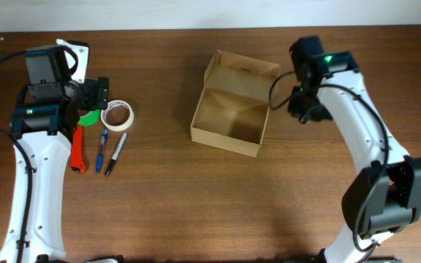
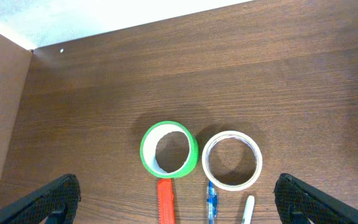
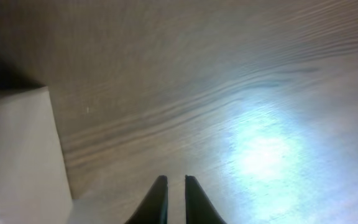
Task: Pack container
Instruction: 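Release the box and retract the right arm to the right side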
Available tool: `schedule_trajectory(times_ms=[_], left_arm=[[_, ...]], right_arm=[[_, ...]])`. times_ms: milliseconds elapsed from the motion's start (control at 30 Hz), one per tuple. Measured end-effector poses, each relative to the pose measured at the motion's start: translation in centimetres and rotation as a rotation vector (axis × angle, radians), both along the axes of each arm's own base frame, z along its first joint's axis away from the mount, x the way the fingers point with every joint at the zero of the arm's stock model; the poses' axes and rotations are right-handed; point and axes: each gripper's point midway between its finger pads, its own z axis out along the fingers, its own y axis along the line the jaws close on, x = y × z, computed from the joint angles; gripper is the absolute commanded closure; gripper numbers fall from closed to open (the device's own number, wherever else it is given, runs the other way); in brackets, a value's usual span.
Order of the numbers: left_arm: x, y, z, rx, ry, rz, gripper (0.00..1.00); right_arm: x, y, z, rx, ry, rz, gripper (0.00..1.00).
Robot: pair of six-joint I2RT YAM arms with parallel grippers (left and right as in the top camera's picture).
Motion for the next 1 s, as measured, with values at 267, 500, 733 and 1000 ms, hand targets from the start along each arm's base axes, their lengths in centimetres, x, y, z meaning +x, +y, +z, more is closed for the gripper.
schedule_trajectory(times_ms=[267,500,733,1000], left_arm=[[0.0,0.0,0.0,0.000,0.000,0.000,0.00],[0.0,0.0,0.0,0.000,0.000,0.000,0.00],[0.0,0.0,0.0,0.000,0.000,0.000,0.00],[0.0,0.0,0.0,0.000,0.000,0.000,0.00]], right_arm=[[-0.5,2.9,-4.2,0.167,0.022,0.080,0.96],[0.3,5.6,-4.7,0.247,-0.017,0.133,0.96],[1.2,10.2,-4.6,0.311,-0.078,0.238,0.96],[1.4,13.5,-5.3,0.356,-0.095,0.305,0.96]])
